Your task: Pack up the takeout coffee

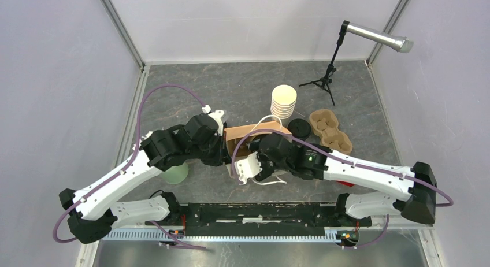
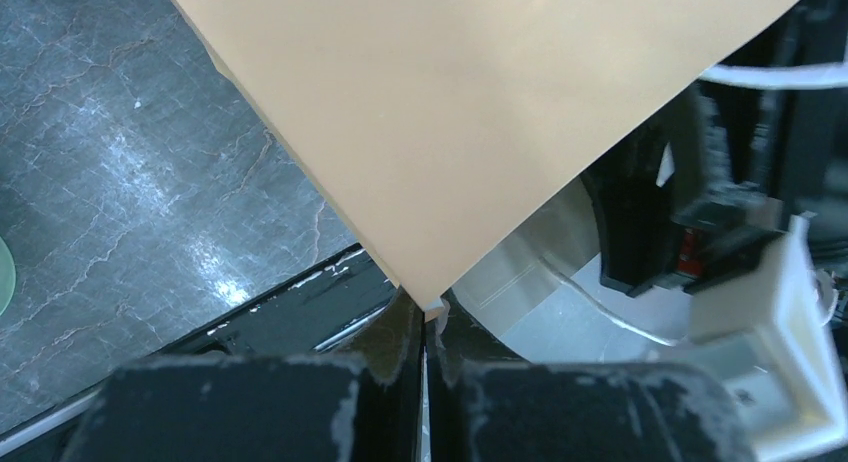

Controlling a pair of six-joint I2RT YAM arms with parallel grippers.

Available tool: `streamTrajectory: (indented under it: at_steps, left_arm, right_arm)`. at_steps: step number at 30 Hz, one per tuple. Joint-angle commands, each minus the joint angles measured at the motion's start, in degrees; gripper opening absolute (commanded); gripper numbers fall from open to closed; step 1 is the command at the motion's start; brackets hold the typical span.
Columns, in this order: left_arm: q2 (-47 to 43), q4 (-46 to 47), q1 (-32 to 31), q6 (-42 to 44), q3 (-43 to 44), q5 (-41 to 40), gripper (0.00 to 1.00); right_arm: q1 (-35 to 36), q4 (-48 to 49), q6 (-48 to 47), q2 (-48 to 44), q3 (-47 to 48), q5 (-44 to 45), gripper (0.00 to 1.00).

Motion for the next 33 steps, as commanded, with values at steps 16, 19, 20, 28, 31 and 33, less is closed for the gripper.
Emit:
streamTrajectory:
  at_steps: [16, 19, 20, 28, 31, 33]
  left_arm:
    - [-3.91, 3.03, -0.19, 5.55, -2.77, 2.65, 0.02]
    - [-3.27, 3.21, -0.16, 5.53, -2.59, 3.6, 0.02]
    - [-3.24, 3.39, -0.21, 5.51, -2.59, 3.7, 0.02]
    - [-3.9, 3.41, -0.16, 5.36, -2.93, 2.47, 0.02]
    - [-3.68, 3.45, -0.21, 4.77, -2.79, 2.59, 0.02]
    - [-3.6, 3.63, -0.2, 4.54, -2.78, 2.63, 0.02]
  right_arm:
    - [-0.75, 12.73, -6.85, 2.9, 1.02, -10.78, 0.71]
    - [-0.97, 13.6, -7.74, 4.07, 0.64, -10.94, 0.71]
    - [-1.05, 13.84, -7.8, 4.55, 0.89, -10.88, 0.71]
    - [-1.34, 16.66, -7.22, 6.94, -0.09, -8.86, 0.71]
    - [-1.4, 17.31, -6.56, 7.3, -0.39, -7.42, 0.71]
    - [-1.4, 17.93, -6.22, 7.31, -0.39, -6.88, 0.7]
